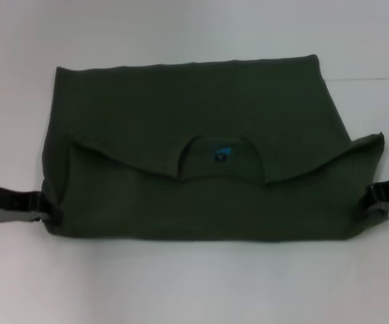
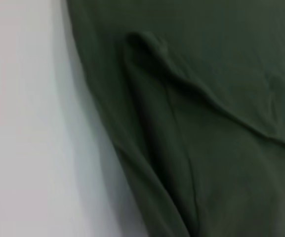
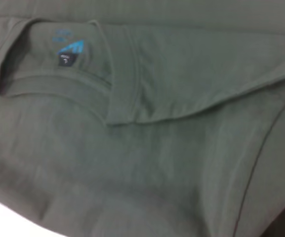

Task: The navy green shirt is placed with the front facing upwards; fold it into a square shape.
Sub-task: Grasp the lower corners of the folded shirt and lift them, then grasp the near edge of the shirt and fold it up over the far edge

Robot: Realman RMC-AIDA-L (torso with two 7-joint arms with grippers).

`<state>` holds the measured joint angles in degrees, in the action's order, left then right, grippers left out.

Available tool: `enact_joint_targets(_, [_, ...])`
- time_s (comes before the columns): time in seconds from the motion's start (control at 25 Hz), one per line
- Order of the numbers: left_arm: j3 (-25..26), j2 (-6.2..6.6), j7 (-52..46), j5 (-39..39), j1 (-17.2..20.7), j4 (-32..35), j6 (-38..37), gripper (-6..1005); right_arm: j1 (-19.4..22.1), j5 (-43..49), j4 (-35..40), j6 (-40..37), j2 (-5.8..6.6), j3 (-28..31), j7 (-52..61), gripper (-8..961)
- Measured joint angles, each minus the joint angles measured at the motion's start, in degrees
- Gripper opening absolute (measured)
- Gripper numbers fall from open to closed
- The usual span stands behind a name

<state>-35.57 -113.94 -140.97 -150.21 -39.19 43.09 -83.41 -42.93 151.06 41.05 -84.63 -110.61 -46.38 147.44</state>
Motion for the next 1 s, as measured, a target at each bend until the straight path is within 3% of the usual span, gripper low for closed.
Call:
enact_joint_targets(0.28, [1.6, 0.94, 0.0, -1.9, 1.5, 3.2, -14.6, 57, 0.0, 0.2, 0.8, -11.1, 1.62, -0.3, -1.9, 43])
enact_joint_targets(0.6, [2.1, 0.62, 1.4, -4.2, 2.7, 3.5, -25.9, 57, 0.0, 2.0, 0.6, -20.6, 1.52, -1.8, -5.8, 44])
enact_joint_targets(0.8, [3.2, 0.57, 1.9, -4.2, 2.9, 3.5, -29.3, 58, 0.0, 2.4, 0.9, -22.2, 1.17, -1.8, -7.3, 44])
enact_joint_targets(1.0, [8.7, 1.46, 3.7, -3.7, 2.1, 3.1, -30.1, 58, -0.1, 2.0, 1.2, -21.9, 1.47, 0.9, -8.3, 44])
